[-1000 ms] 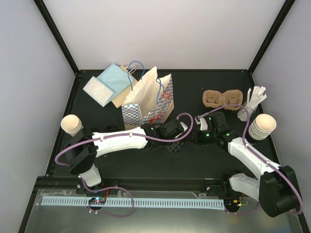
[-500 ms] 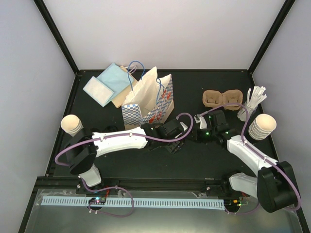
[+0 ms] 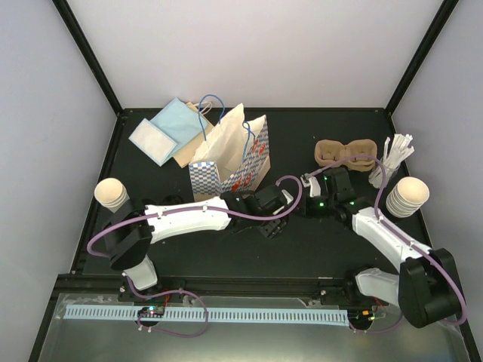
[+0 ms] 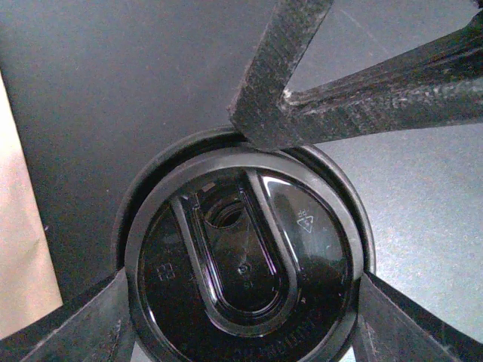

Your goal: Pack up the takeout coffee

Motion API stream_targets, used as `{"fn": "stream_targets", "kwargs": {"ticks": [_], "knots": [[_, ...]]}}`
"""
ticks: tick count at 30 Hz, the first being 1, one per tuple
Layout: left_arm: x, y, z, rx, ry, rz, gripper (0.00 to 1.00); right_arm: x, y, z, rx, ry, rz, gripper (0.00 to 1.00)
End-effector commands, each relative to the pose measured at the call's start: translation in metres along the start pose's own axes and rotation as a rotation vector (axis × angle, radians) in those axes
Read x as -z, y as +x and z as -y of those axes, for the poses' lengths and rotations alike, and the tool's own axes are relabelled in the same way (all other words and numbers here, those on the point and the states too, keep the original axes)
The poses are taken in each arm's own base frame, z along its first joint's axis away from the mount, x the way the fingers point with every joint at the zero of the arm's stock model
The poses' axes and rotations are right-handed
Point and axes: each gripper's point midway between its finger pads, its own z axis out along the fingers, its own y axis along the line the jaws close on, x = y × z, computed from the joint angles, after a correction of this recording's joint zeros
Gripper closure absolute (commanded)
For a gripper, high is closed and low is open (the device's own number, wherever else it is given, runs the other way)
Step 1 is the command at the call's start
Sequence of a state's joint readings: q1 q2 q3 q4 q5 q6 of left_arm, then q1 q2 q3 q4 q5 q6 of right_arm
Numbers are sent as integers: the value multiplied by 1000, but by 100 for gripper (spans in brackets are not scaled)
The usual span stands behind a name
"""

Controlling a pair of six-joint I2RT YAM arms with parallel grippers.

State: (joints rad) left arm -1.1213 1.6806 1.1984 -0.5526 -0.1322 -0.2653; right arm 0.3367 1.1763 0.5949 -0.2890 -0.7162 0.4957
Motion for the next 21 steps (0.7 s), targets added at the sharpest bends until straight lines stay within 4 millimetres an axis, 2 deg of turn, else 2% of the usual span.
{"fn": "stream_targets", "kwargs": {"ticks": [1, 7, 15, 21], "knots": [[-30, 85, 12, -55, 55, -312, 33, 13, -11, -12, 65, 16, 47, 99], [-29, 84, 13, -61, 61, -311, 33, 19, -15, -6, 64, 25, 63, 98], [-28, 82, 14, -68, 68, -306, 33, 4, -3, 10, 49, 30, -12, 78], [-28, 81, 15, -69, 71, -309, 33, -4, 4, 17, 31, 21, -35, 77]]}}
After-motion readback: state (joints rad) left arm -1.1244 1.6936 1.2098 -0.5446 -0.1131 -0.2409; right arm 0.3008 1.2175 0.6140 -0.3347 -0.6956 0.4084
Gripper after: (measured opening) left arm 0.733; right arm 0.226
